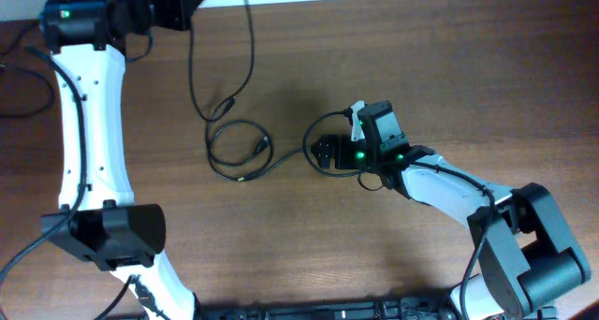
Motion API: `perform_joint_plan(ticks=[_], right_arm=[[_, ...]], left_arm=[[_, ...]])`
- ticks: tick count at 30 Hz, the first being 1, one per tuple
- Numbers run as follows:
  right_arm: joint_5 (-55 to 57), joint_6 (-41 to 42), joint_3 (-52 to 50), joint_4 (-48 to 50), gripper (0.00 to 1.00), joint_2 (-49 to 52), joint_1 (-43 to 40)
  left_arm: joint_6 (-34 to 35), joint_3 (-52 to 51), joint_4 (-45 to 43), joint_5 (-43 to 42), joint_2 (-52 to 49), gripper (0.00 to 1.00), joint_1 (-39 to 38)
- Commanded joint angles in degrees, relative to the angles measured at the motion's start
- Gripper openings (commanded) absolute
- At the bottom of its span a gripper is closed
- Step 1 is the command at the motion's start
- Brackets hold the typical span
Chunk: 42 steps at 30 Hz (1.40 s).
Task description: Untangle cables
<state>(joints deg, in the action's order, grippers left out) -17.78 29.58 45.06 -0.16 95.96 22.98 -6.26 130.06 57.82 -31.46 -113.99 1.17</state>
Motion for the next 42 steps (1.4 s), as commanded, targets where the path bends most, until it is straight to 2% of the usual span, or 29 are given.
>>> perform_joint_plan(ticks=[1,2,3,4,10,13,16,17,20,22,24,26,27,30,31,32,33,34,35,38,39,40,41,42], right_arm=[[0.7,-0.4,0.3,-0.5,0.98,0.4,0.2],[0.7,-0.4,0.3,-0.5,0.98,0.4,0.2],[0.7,-0.4,0.3,-0.5,0.99,0.4,0.2],[0.7,-0.4,0.3,-0.5,0.98,0.4,0.2],[0.7,-0.4,0.3,-0.5,0.98,0.4,0.2],[0.7,-0.4,0.3,-0.5,0.98,0.4,0.2],[0.7,-0.4,0.3,-0.5,0.98,0.4,0.2],[0.7,-0.4,0.3,-0.6,0.98,0.4,0.2],[1.8,-0.4,0.3,-1.0,0.98,0.4,0.2],[2.0,-0.4,0.3,-1.0,0.99,0.4,0.2],[2.1,-0.4,0.3,-0.9,0.98,0.4,0.2],[3.3,-0.3,0.3,-0.9,0.98,0.4,0.2],[3.5,-0.3,0.3,-0.4,0.98,0.4,0.2],[3.5,-0.3,0.3,1.3,0.99,0.4,0.3],[3.5,-0.1,0.3,1.7,0.98,0.4,0.3],[3.5,-0.1,0.3,1.7,0.98,0.4,0.3],[3.5,-0.1,0.3,1.7,0.98,0.4,0.3],[3.5,-0.1,0.3,1.9,0.98,0.4,0.3],[3.5,-0.1,0.3,1.9,0.98,0.4,0.3],[3.5,-0.2,0.3,1.4,0.98,0.4,0.3],[3.5,-0.2,0.3,1.4,0.98,0.4,0.3],[3.5,-0.2,0.3,1.3,0.98,0.4,0.3],[3.5,-0.2,0.3,0.9,0.98,0.4,0.3],[3.5,-0.2,0.3,0.8,0.98,0.4,0.3]], left_arm=[[17.6,0.0,3.5,35.4,1.0,0.00,1.4],[21.7,-0.6,4.7,42.2,0.9,0.00,1.4],[23.1,-2.3,4.6,47.4,0.9,0.00,1.8],[23.2,-3.8,4.4,48.9,0.9,0.00,2.0],[23.1,-18.1,5.0,48.2,0.7,0.00,2.4],[23.1,-27.0,4.6,42.8,0.7,0.00,2.4],[23.2,-35.7,-0.2,43.3,0.7,0.00,2.4],[22.6,-36.2,-1.9,45.3,0.7,0.00,2.4],[14.5,-36.2,-9.9,61.5,0.7,0.00,2.4],[5.9,-36.2,-22.0,71.8,0.7,0.00,3.3],[5.2,-36.2,-30.8,69.3,0.5,0.00,6.8],[2.0,-36.2,-36.0,58.2,-0.1,0.00,10.8],[-1.2,-36.2,-39.3,49.7,-1.5,0.00,13.1],[-1.2,-36.2,-43.7,45.7,-8.6,0.00,15.1],[-1.1,-36.2,-43.7,45.6,-10.9,0.06,15.1],[-1.1,-36.2,-43.7,45.6,-12.1,0.18,15.1],[-0.5,-35.9,-43.6,45.8,-12.1,0.45,15.1],[1.2,-34.9,-41.6,45.8,-11.6,0.50,15.1],[5.6,-32.7,-35.6,45.8,-10.6,0.98,15.1],[7.5,-28.5,-27.3,45.7,-7.5,0.99,15.1],[8.6,-28.3,-23.8,41.8,-5.0,0.99,14.8],[8.6,-28.3,-19.6,33.3,-2.9,0.99,14.3],[8.6,-28.3,-12.7,21.1,-1.8,0.99,13.5],[8.6,-28.3,-8.7,14.7,-1.8,0.99,13.0]])
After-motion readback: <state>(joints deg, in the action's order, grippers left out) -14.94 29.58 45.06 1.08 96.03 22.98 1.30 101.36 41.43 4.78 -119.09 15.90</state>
